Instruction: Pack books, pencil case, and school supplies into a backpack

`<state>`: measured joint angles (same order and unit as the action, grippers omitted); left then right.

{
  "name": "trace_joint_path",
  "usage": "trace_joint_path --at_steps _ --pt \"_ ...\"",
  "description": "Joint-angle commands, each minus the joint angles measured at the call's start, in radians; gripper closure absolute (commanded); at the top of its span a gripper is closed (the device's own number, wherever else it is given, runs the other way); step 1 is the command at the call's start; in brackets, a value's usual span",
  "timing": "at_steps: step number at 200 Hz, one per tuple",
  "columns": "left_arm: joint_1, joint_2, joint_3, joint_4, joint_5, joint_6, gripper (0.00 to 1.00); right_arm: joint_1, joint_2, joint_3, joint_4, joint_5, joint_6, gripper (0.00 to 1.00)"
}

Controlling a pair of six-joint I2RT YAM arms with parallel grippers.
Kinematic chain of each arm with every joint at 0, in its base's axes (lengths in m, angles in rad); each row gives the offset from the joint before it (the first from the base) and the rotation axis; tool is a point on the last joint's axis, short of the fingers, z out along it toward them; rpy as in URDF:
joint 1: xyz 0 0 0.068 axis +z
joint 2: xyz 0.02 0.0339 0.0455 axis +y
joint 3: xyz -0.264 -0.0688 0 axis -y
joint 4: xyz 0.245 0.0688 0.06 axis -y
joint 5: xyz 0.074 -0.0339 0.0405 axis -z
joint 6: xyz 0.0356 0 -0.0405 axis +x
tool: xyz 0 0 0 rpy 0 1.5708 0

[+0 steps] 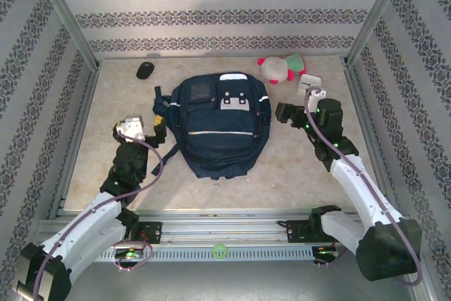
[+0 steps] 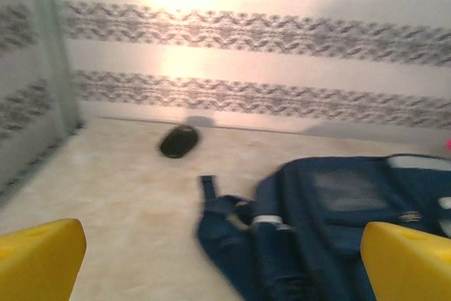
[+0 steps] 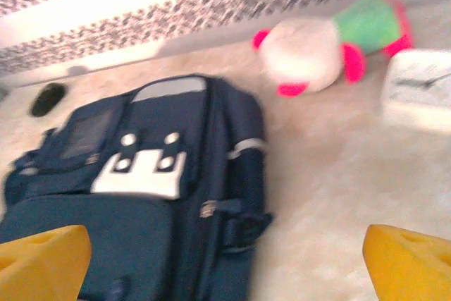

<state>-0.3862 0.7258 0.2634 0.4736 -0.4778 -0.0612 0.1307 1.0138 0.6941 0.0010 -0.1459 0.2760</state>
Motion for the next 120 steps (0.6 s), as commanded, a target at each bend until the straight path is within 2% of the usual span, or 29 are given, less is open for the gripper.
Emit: trace_joint_path --at_steps 1,20,42,62,68,74,78,86,91,104,111,120 --pt "0.03 0.046 -0.112 0.271 -0.106 0.161 0.0 -0.04 0.029 -0.104 0.136 0.091 -0.161 0.02" --pt "0.047 0.171 -0.147 0.398 -0.122 0.167 0.01 -0.082 0.102 -0.162 0.259 0.066 -0.161 0.02" --pt "0.081 0.397 -0.155 0.527 -0.1 0.139 0.01 -0.096 0.227 -0.188 0.37 0.022 -0.199 0.02" --pt "0.095 0.703 -0.19 0.951 -0.066 0.192 0.01 -0.097 0.324 -0.229 0.52 0.004 -0.205 0.02" --pt "0.096 0.727 -0.14 0.905 -0.09 0.214 0.01 -0.096 0.351 -0.241 0.589 -0.002 -0.197 0.02" --pt "0.105 0.743 -0.108 0.868 -0.049 0.23 0.01 -0.095 0.351 -0.223 0.545 -0.009 -0.208 0.02" --pt "0.116 0.767 -0.098 0.882 -0.003 0.244 0.01 -0.093 0.35 -0.219 0.548 -0.009 -0.215 0.02" --pt "0.121 0.837 -0.078 0.906 -0.031 0.225 0.01 -0.093 0.357 -0.223 0.568 -0.005 -0.209 0.02" --pt "0.128 0.889 -0.085 0.955 0.001 0.223 0.01 -0.094 0.359 -0.221 0.564 0.005 -0.209 0.02" --pt "0.148 0.871 -0.059 0.891 0.063 0.225 0.01 -0.093 0.351 -0.229 0.567 0.016 -0.206 0.02" --pt "0.184 0.871 -0.077 0.909 0.129 0.196 0.01 -0.094 0.343 -0.239 0.581 0.016 -0.205 0.02" --pt "0.254 0.907 -0.101 0.945 0.281 0.146 0.01 -0.092 0.321 -0.265 0.613 0.001 -0.214 0.02"
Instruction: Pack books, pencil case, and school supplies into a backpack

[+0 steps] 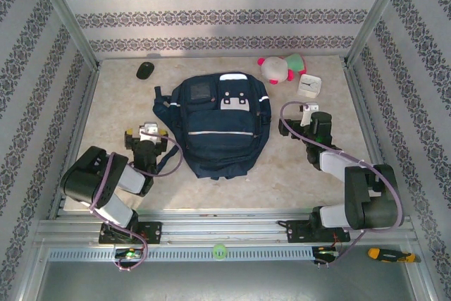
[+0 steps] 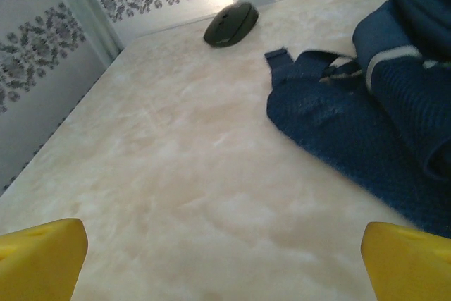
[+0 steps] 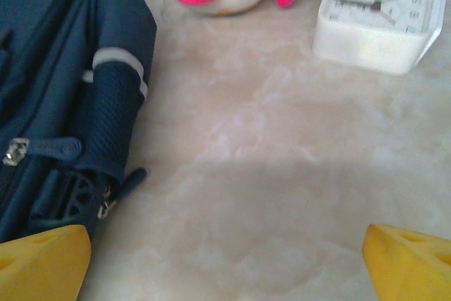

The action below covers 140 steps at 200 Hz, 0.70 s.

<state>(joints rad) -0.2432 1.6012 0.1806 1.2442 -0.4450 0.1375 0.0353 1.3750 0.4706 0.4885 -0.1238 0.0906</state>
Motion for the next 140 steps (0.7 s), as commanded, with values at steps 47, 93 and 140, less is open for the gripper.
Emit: trace_joint_path --at_steps 47,93,140 --pt "0.194 -0.006 0.171 -0.224 0.254 -0.147 0.01 0.018 -0.111 -0.165 0.254 0.091 -0.071 0.02" --pt "0.193 -0.004 0.134 -0.143 0.276 -0.134 0.01 -0.033 0.188 -0.186 0.666 -0.011 -0.084 0.02" --pt "0.193 -0.002 0.172 -0.215 0.264 -0.135 0.01 -0.066 0.153 -0.095 0.456 -0.003 -0.056 0.02"
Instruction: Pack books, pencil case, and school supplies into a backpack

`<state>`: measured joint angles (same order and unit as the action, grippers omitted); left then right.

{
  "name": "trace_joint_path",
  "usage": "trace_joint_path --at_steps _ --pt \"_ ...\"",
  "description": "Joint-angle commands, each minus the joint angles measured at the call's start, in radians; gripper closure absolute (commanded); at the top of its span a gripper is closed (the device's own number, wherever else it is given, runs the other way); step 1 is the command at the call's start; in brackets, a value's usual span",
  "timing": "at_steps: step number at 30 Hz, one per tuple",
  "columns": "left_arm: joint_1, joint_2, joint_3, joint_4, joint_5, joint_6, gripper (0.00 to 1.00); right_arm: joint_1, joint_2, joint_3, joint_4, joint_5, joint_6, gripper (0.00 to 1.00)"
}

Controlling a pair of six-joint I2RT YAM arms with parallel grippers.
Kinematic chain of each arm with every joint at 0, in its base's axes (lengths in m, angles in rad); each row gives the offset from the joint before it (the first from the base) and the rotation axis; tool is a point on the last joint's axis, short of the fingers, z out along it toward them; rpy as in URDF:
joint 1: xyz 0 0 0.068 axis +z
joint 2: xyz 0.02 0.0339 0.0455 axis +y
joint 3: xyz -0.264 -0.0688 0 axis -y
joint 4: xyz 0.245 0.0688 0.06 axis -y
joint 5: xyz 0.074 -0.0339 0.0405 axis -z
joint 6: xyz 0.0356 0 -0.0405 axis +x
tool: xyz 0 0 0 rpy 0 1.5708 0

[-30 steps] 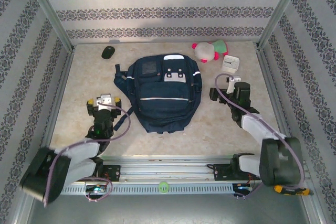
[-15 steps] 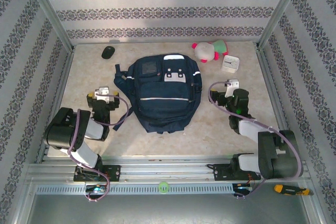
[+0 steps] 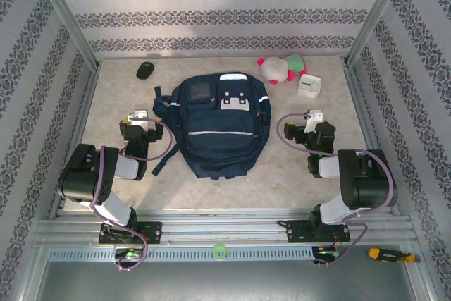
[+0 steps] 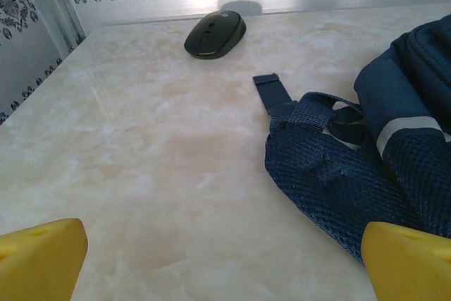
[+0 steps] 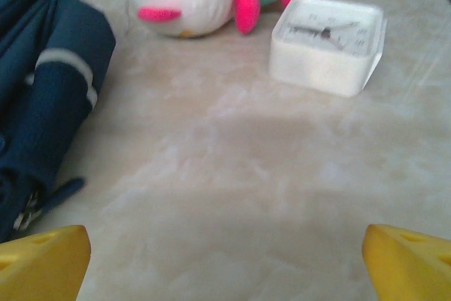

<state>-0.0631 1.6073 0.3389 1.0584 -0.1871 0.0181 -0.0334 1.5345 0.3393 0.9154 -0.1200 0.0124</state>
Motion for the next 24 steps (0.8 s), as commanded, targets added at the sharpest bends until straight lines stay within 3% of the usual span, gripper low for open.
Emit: trace_joint_path --at_steps 1,24 --pt "0.013 -0.009 0.015 -0.03 0.007 -0.016 0.01 0.003 -0.006 0.037 0.03 -0.007 0.023 0.02" --pt "0.026 -0.011 0.028 -0.061 0.031 -0.024 0.01 0.003 -0.005 0.035 0.036 -0.003 0.027 0.02"
